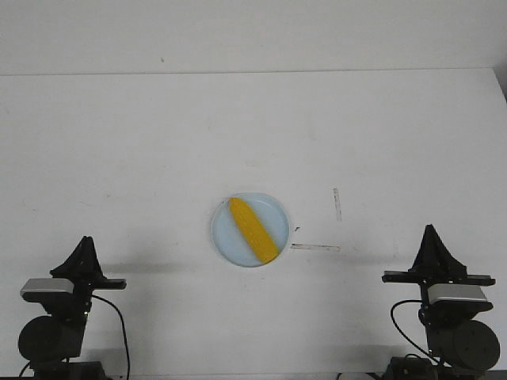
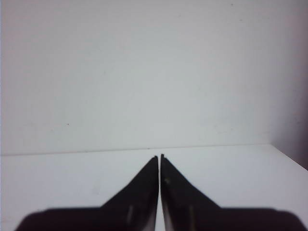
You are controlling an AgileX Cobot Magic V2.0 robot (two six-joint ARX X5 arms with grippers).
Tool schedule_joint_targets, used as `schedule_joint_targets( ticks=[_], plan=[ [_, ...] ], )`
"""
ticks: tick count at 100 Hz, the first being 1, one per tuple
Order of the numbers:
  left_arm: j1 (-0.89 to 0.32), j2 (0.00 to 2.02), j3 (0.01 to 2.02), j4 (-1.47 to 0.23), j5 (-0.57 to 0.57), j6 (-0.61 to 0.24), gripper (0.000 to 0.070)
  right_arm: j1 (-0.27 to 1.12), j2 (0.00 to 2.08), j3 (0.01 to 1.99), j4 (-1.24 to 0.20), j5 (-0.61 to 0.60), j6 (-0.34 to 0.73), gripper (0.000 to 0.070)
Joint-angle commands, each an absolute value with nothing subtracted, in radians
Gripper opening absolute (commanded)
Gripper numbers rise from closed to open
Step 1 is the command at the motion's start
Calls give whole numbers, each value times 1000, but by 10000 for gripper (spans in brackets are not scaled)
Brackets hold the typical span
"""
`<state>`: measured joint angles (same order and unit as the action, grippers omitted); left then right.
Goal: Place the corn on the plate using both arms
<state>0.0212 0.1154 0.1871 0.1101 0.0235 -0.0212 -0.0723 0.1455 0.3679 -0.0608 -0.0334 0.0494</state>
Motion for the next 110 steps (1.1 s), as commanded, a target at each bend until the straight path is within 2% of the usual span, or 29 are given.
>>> schedule_joint_targets(
  ticks=[1, 41, 110],
  plan=[
    [16, 107, 169, 143, 19, -44, 1, -73, 144, 368, -49, -33, 45, 9],
    [12, 4, 10, 175, 18, -42, 2, -73, 144, 368, -48, -29, 45, 9],
    [13, 3, 13, 175, -27, -43, 1, -73, 145, 368, -52, -27, 45, 9]
  ],
)
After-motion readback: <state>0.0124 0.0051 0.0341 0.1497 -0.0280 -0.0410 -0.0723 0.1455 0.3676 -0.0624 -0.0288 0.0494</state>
